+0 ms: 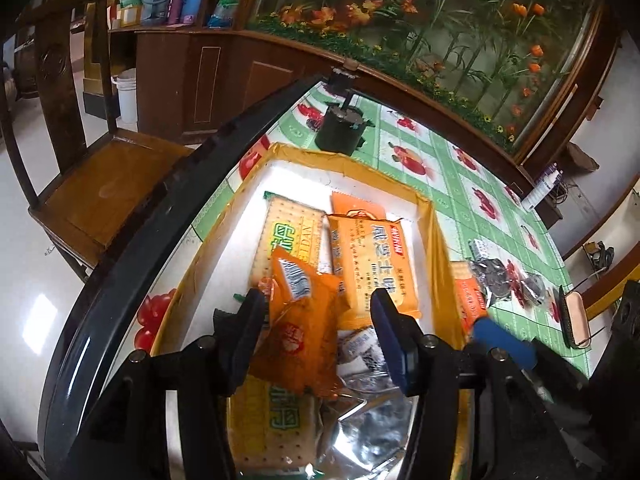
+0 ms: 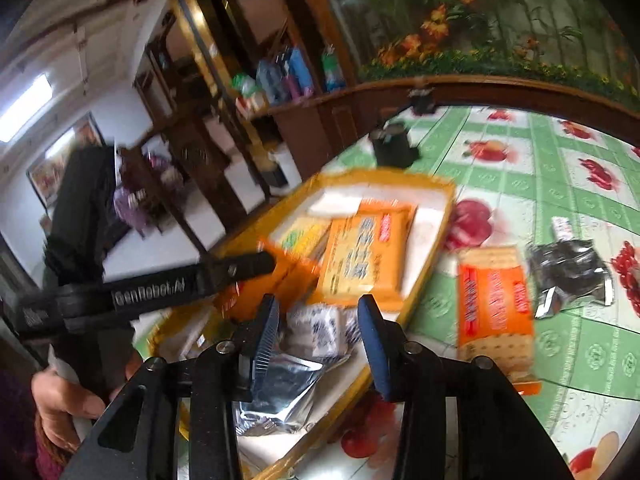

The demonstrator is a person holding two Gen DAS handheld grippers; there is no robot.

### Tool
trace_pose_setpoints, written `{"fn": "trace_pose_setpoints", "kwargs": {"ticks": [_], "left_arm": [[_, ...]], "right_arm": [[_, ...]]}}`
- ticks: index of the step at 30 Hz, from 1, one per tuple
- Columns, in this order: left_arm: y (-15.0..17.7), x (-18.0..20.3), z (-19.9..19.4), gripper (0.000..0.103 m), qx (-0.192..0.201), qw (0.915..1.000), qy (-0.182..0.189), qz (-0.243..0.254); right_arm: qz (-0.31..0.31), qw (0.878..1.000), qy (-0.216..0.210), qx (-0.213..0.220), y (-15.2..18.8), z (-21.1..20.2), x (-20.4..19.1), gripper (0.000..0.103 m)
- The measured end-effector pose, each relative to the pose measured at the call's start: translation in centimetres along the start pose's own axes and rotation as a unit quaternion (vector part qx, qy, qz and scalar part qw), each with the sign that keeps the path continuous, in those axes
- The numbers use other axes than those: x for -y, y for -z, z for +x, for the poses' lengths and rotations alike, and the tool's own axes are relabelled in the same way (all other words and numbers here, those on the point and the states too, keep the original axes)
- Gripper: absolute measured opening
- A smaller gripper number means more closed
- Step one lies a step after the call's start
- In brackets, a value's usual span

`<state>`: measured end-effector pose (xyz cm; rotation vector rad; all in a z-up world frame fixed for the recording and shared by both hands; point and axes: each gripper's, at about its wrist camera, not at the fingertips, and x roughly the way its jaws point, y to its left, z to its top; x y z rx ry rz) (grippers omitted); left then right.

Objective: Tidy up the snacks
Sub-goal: 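Carry the orange snack bag and milk candy into the white tray and release both, then grasp the orange soda cracker pack with the left gripper while the right gripper reaches for the clear bag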

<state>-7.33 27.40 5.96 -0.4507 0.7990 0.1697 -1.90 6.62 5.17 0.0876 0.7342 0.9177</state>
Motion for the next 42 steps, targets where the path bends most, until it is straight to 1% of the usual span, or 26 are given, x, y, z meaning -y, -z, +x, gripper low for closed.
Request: {"fn": "trace_pose_setpoints", "kwargs": {"ticks": [2, 5, 8, 10, 12, 14, 17, 20, 23, 24, 25, 26, 28, 29, 31, 32, 33, 34, 35, 38, 40, 41, 42], "left_arm": [[0.0, 0.5, -0.6, 0.061, 0.006, 1.0, 0.003, 0.003], [0.0, 1.6, -1.2, 0.062, 0.012, 0.9998, 0.007, 0.014], [0.2, 3.0, -1.4, 0.062, 0.013, 0.9995, 0.012, 0.025], [0.4, 4.4, -1.2, 0.062, 0.007, 0.9991, 0.02, 0.036], [0.8, 5.9, -0.8, 0.062, -0.002, 0.9984, 0.034, 0.046], [1.1, 8.2, -0.1, 0.062, -0.018, 0.9965, 0.053, 0.062], [1.7, 11.8, 1.2, 0.062, -0.045, 0.9926, 0.07, 0.089], [2.5, 15.1, 2.5, 0.063, -0.066, 0.9876, 0.076, 0.121], [3.8, 18.2, 4.7, 0.063, -0.088, 0.9842, 0.048, 0.146], [4.1, 18.6, 5.1, 0.065, -0.087, 0.9843, 0.035, 0.149], [4.5, 19.3, 5.6, 0.07, -0.079, 0.985, -0.002, 0.153], [4.9, 19.8, 5.9, 0.077, -0.071, 0.9845, -0.03, 0.158], [5.4, 20.4, 6.8, 0.086, -0.072, 0.9831, -0.045, 0.162], [5.5, 20.5, 7.3, 0.086, -0.075, 0.9829, -0.056, 0.158], [5.5, 20.4, 8.1, 0.086, -0.08, 0.9831, -0.067, 0.15], [5.3, 20.2, 8.5, 0.086, -0.078, 0.9826, -0.078, 0.149], [5.2, 20.2, 9.1, 0.086, -0.075, 0.9813, -0.096, 0.149], [5.0, 20.0, 9.7, 0.086, -0.077, 0.9804, -0.111, 0.144], [4.7, 20.0, 10.1, 0.087, -0.068, 0.9795, -0.121, 0.146], [4.4, 20.5, 11.0, 0.087, -0.06, 0.9783, -0.125, 0.154], [4.3, 20.8, 11.4, 0.085, -0.043, 0.9794, -0.115, 0.161], [4.4, 20.9, 11.4, 0.077, -0.034, 0.9795, -0.113, 0.164], [4.7, 21.1, 11.2, 0.073, -0.022, 0.9783, -0.117, 0.169]], "right_arm": [[0.016, 1.0, 0.005, 0.023, -0.6, -1.6, 1.5, 0.045], [0.04, 0.998, 0.017, 0.044, -1.1, -3.9, 4.7, 0.045], [0.076, 0.994, 0.047, 0.064, -1.1, -6.1, 9.0, 0.045], [0.122, 0.987, 0.057, 0.085, -0.6, -7.7, 12.3, 0.045], [0.172, 0.979, 0.059, 0.093, -0.1, -8.8, 14.9, 0.045], [0.221, 0.968, 0.049, 0.108, 0.2, -10.0, 17.2, 0.045], [0.246, 0.961, 0.063, 0.113, 0.4, -11.0, 18.3, 0.045], [0.258, 0.957, 0.059, 0.118, 0.4, -11.5, 18.6, 0.045], [0.259, 0.956, 0.059, 0.124, 0.4, -12.0, 18.5, 0.045], [0.26, 0.956, 0.056, 0.127, 0.3, -12.1, 18.5, 0.046], [0.261, 0.955, 0.054, 0.128, 0.4, -12.3, 18.6, 0.047], [0.263, 0.955, 0.052, 0.13, 0.5, -12.4, 18.8, 0.05], [0.266, 0.954, 0.046, 0.133, 0.5, -12.5, 18.8, 0.05], [0.267, 0.954, 0.043, 0.133, 0.5, -12.5, 18.8, 0.05], [0.265, 0.954, 0.039, 0.135, 0.5, -12.6, 18.7, 0.051], [0.264, 0.954, 0.037, 0.137, 0.4, -12.7, 18.6, 0.051], [0.263, 0.954, 0.037, 0.139, 0.4, -12.8, 18.6, 0.051], [0.262, 0.953, 0.041, 0.143, 0.4, -13.1, 18.7, 0.051], [0.263, 0.952, 0.051, 0.149, 0.4, -13.5, 18.8, 0.051], [0.266, 0.948, 0.079, 0.158, 0.3, -14.4, 19.6, 0.051], [0.279, 0.941, 0.1, 0.166, 0.6, -15.1, 20.5, 0.051], [0.284, 0.938, 0.106, 0.166, 0.7, -15.3, 20.9, 0.052], [0.292, 0.934, 0.118, 0.167, 0.8, -15.5, 21.6, 0.052]]}}
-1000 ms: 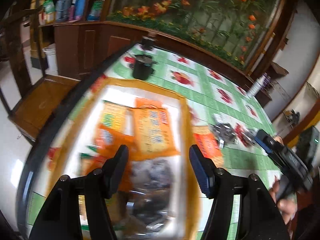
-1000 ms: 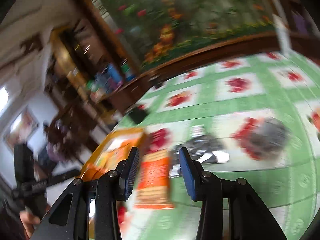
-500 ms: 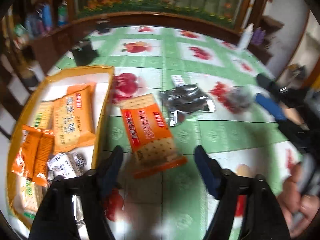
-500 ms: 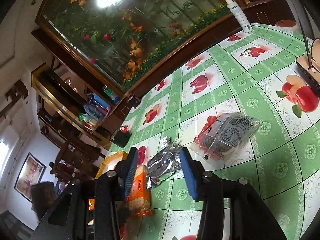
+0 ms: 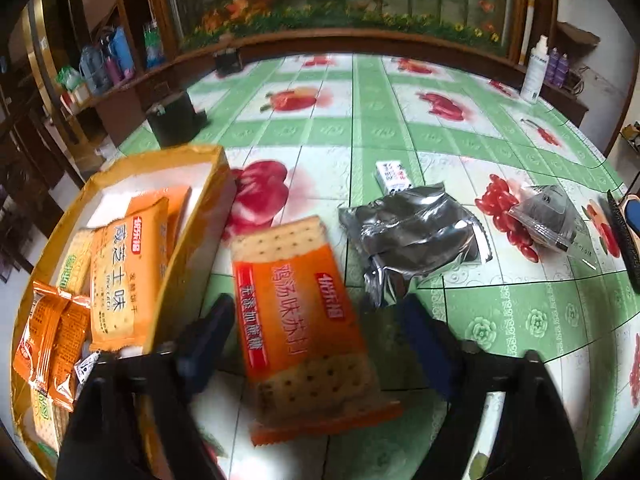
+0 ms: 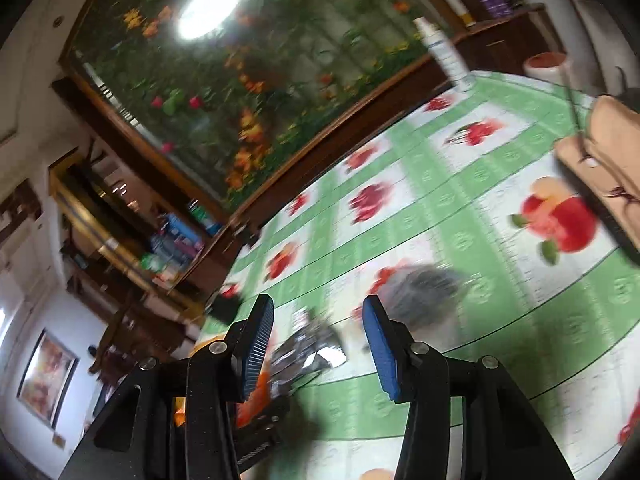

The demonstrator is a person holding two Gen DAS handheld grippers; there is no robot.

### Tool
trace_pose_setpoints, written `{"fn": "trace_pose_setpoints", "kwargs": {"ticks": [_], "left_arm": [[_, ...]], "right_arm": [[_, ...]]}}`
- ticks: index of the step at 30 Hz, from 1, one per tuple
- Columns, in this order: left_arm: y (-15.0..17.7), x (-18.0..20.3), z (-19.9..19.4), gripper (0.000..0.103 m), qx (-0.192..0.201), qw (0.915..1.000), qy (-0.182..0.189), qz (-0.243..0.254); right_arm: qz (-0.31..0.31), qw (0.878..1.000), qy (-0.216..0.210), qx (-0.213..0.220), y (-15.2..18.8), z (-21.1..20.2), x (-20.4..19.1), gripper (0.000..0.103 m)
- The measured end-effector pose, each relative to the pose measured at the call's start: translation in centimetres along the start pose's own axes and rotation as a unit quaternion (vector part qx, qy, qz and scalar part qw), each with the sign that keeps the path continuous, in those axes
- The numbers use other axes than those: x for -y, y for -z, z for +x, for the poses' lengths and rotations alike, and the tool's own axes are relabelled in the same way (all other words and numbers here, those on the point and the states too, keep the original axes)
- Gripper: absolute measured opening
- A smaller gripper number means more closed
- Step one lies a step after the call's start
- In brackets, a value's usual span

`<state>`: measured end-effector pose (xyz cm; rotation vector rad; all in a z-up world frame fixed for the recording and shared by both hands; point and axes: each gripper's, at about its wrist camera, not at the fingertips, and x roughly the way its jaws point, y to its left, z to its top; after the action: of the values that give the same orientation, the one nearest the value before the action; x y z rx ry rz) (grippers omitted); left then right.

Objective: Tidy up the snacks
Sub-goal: 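Grasp the orange soda cracker pack with the left gripper while the right gripper reaches for the clear bag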

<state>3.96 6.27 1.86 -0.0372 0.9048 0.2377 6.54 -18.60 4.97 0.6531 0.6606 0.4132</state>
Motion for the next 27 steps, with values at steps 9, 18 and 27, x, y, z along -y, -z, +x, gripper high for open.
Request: {"fn": "trace_pose_setpoints", "kwargs": {"ticks": [9, 18, 27], "left_arm": [[2.2, 2.8, -1.9, 0.057, 0.029, 0.9938, 0.081, 0.069], [1.6, 1.4, -0.6, 0.056, 0.006, 0.9938, 0.102, 0.044], [1.5, 1.3, -0.5, 0.053, 0.007, 0.9935, 0.106, 0.041]], "right_arm": [[0.04, 0.994, 0.072, -0.075, -1.3, 4.9, 3.9, 0.053], [-0.008, 0.984, 0.145, -0.099, -1.2, 8.2, 2.7, 0.069], [-0.059, 0.984, 0.131, -0.105, -1.4, 9.9, 1.4, 0.051]]}}
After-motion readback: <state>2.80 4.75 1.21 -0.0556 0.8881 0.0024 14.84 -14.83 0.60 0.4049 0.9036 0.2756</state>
